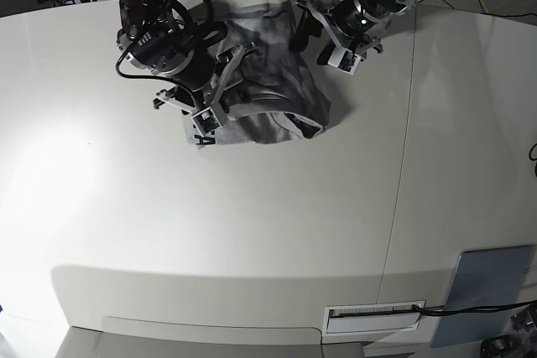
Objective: Fold the T-shirt properly
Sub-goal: 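Fold the held end over onto the stack toward the left gripper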
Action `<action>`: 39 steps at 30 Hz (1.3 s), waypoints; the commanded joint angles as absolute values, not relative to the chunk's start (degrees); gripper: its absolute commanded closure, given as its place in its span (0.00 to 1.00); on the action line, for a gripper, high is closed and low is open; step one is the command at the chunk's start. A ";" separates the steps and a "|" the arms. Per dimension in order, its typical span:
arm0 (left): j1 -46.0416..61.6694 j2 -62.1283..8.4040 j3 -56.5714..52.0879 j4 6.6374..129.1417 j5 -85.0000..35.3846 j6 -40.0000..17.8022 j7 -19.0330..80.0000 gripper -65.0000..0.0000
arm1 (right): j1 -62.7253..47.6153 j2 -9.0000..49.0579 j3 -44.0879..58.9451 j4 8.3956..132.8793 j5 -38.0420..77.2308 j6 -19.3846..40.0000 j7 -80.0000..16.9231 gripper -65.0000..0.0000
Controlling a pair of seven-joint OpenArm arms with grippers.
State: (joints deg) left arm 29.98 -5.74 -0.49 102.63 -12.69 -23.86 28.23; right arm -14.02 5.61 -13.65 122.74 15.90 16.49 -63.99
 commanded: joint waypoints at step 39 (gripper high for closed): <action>30.33 -5.74 -0.56 103.20 -12.84 -24.01 28.62 0.47 | -17.30 6.90 -17.93 132.00 17.72 17.82 -66.11 1.00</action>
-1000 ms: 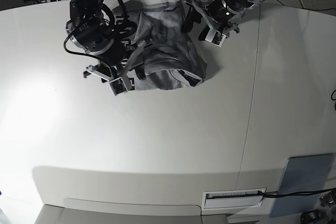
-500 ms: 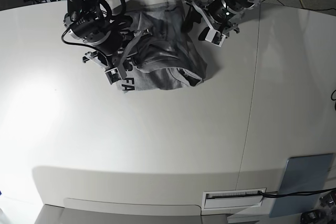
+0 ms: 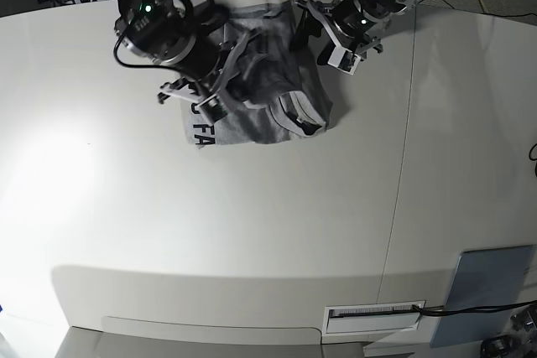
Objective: Fold the T-shirt properly
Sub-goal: 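Fold the held end over onto the stack toward the left gripper, then release the folded end and pull the right gripper back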
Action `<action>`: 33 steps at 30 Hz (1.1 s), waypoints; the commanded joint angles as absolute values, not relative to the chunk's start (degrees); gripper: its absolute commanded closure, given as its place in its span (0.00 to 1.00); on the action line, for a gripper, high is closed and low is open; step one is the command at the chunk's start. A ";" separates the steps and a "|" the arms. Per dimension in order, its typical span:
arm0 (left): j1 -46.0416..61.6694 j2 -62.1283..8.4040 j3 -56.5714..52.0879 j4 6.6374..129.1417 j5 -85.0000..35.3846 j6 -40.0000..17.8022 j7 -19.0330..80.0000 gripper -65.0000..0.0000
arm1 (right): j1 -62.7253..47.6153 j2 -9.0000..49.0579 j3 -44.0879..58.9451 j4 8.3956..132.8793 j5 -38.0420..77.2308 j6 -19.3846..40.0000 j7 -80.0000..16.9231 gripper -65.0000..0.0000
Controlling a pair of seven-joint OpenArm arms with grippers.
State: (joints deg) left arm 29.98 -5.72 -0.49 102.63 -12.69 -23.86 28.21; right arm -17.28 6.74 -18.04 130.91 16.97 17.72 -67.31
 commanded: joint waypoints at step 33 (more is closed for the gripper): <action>30.35 -5.89 -0.58 108.77 -7.09 -23.90 29.12 0.47 | -22.98 13.15 -31.68 135.00 24.29 22.37 -64.49 0.72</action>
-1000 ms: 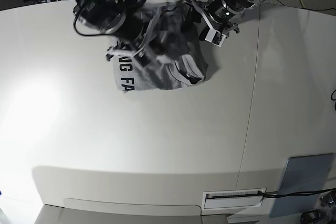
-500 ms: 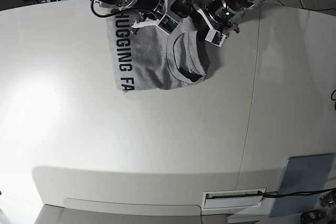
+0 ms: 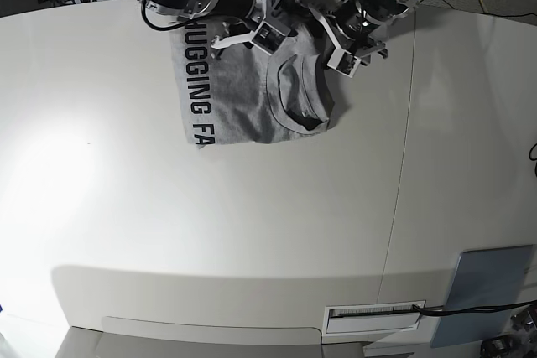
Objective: Fold the T-shirt properly
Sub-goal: 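Release the folded end and pull the right gripper back, then grip the folded shirt's edges with both grippers and straighten it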
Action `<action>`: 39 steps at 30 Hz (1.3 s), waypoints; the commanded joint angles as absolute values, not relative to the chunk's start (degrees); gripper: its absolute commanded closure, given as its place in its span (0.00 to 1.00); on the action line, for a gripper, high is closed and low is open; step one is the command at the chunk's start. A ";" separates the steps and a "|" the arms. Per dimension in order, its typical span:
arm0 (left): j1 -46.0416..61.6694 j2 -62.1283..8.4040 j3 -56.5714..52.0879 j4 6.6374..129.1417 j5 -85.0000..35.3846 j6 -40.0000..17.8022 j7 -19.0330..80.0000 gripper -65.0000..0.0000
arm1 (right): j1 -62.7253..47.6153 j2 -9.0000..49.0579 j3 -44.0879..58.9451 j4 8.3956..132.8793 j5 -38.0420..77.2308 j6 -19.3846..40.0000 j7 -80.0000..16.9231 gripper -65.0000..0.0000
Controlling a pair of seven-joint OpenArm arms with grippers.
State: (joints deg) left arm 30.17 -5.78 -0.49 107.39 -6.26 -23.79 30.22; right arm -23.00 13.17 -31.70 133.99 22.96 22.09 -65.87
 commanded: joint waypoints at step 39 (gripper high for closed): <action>39.79 -5.58 7.40 112.18 -20.95 -27.88 34.39 1.00 | 13.43 12.97 -10.15 89.86 18.41 21.61 -54.68 1.00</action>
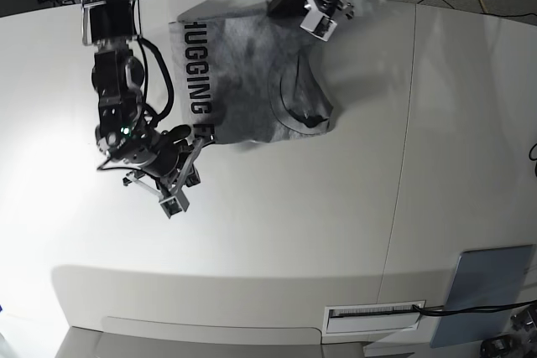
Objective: Fold the T-shirt properly
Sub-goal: 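Grip the folded shirt's edges with both grippers and straighten it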
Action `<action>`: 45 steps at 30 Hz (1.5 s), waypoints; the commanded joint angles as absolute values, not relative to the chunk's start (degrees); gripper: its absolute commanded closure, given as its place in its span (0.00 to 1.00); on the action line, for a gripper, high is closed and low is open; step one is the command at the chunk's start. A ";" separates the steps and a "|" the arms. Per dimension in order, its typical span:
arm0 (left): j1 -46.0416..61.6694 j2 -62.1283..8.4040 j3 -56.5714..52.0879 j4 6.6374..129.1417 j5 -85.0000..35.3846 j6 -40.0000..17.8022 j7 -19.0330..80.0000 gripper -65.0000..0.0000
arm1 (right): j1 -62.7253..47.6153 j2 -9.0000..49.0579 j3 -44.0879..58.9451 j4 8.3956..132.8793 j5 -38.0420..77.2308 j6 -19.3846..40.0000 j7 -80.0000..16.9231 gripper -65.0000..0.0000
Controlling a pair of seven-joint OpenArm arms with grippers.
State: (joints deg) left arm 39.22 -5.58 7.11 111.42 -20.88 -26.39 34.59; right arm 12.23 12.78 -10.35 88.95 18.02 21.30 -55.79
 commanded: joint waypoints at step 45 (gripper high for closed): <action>15.49 -5.91 -9.13 95.29 -10.72 -17.89 28.60 1.00 | -19.11 12.86 -10.09 111.50 17.96 22.46 -57.36 1.00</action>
